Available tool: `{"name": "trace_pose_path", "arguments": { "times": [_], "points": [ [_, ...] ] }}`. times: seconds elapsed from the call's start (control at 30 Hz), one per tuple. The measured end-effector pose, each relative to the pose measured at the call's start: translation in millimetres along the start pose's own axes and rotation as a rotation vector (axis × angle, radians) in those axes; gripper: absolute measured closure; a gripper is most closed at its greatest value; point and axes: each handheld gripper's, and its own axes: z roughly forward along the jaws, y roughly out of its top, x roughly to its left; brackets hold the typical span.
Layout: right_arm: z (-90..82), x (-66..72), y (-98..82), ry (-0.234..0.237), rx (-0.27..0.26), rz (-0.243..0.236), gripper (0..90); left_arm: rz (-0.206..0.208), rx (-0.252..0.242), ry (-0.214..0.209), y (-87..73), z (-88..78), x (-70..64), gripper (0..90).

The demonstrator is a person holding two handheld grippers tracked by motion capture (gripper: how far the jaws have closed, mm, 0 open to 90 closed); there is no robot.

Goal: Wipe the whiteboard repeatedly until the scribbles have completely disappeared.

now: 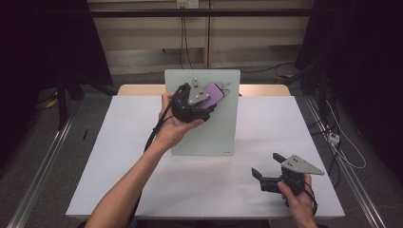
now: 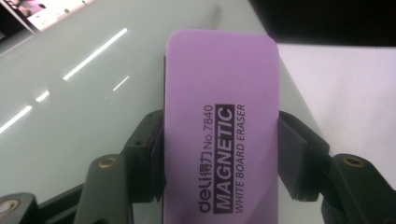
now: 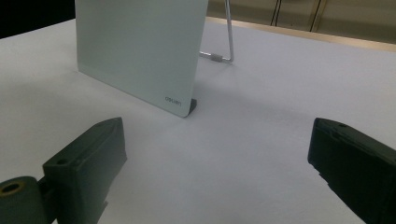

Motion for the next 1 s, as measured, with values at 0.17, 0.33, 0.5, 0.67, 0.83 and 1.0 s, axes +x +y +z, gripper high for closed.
{"name": "trace_pose_path", "arguments": {
  "times": [0.17,0.33,0.5,0.67,0.83,1.0],
  "points": [
    [0.0,0.4,0.1,0.002,0.0,-0.001,4.0,-0.038,-0.029,0.009,6.9,-4.0,11.6,40.8],
    [0.3,0.2,0.0,0.0,0.002,0.0,4.0,-0.017,-0.028,0.019,8.2,-0.8,6.2,40.7],
    [0.4,1.0,0.1,0.004,0.001,0.0,4.0,0.029,-0.001,-0.003,8.5,9.6,-9.4,40.8],
    [-0.3,0.9,0.0,0.004,-0.002,-0.001,4.0,0.07,0.029,-0.081,-1.0,29.0,-37.9,40.8],
    [-1.4,-0.1,-0.3,0.006,-0.004,-0.003,4.0,0.08,0.057,-0.13,-7.8,42.1,-59.1,40.8],
    [-2.1,0.0,-0.3,0.007,-0.006,0.001,4.0,0.06,0.05,-0.109,-0.9,35.7,-47.4,40.8]
  ]
}}
